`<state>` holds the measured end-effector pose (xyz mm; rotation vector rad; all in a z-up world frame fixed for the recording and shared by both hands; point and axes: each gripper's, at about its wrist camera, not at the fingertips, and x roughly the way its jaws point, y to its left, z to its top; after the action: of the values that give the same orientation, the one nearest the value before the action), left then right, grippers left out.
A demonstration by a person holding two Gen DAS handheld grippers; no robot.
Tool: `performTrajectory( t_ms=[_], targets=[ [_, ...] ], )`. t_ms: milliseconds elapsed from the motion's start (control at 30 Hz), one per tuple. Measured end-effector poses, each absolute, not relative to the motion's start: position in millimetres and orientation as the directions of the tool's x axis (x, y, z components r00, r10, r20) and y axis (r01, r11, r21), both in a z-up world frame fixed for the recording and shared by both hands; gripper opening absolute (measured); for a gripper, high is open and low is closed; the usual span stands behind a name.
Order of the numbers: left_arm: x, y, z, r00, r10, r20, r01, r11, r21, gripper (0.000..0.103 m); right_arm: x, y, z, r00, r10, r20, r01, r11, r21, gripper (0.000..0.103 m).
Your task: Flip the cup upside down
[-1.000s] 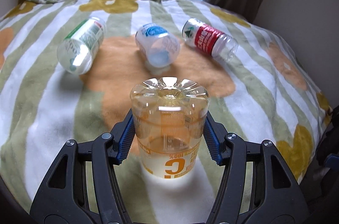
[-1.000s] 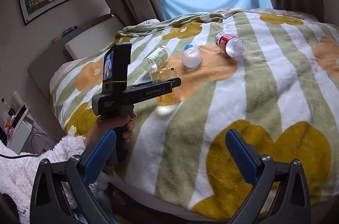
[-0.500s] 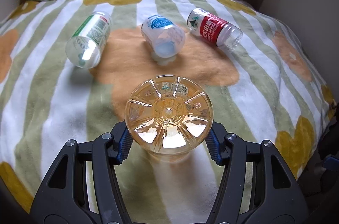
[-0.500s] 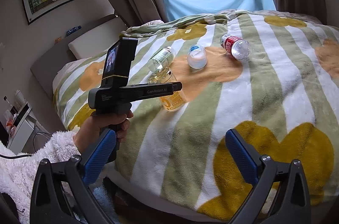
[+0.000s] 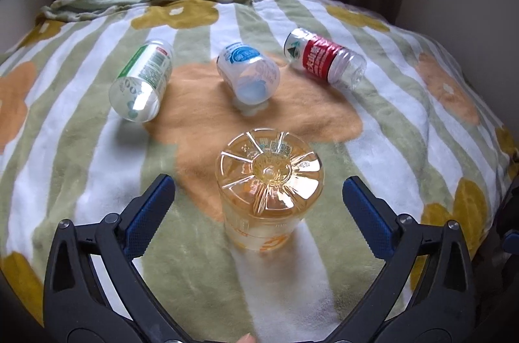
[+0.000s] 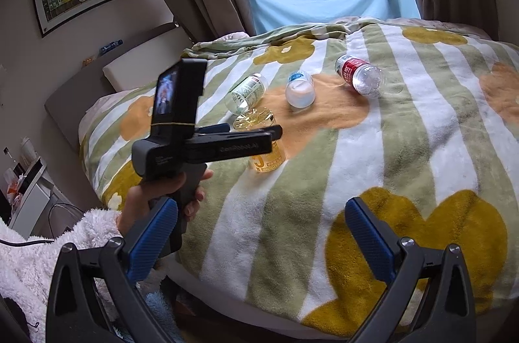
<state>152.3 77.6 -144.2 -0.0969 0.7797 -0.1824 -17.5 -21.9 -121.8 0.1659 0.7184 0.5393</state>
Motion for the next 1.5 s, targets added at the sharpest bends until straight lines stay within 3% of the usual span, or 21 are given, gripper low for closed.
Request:
performTrajectory(
  t_ms=[167, 300, 500, 633, 867, 1033, 1500],
  targets=[
    [138, 93, -117, 0.713, -0.22, -0.666, 0.134, 0.975, -0.18, 0.103, -15, -17, -114, 0.642, 0.511, -0.572, -0.405, 0.859, 0.313, 0.103],
    [119, 118, -67, 0.769, -0.239, -0.593, 0.137, 0.968, -0.212, 0.103, -9, -9, -88, 0.705, 0.465, -0.535, -0.397, 0.884, 0.246, 0.103],
    [85, 156, 14, 0.858, -0.231, -0.459, 0.138, 0.964, -0.227, 0.103, 0, 7, -21, 0.874, 0.28, -0.398, -0.284, 0.958, 0.049, 0.103],
    [52, 171, 43, 0.915, -0.156, -0.372, 0.097, 0.98, -0.173, 0.103, 0, 20, 9, 0.94, 0.163, -0.301, -0.176, 0.984, -0.018, 0.103],
    [17, 179, 30, 0.948, -0.026, -0.316, -0.009, 0.994, -0.109, 0.103, -6, 30, 2, 0.96, 0.068, -0.271, -0.076, 0.997, -0.018, 0.103],
    [16, 183, 22, 0.95, -0.042, -0.31, -0.007, 0.988, -0.153, 0.103, -7, 30, -3, 0.956, 0.052, -0.288, -0.062, 0.998, -0.026, 0.103],
    [18, 174, 19, 0.945, -0.048, -0.323, 0.006, 0.992, -0.128, 0.103, -10, 24, 1, 0.96, 0.034, -0.276, -0.04, 0.999, -0.018, 0.103]
  ],
)
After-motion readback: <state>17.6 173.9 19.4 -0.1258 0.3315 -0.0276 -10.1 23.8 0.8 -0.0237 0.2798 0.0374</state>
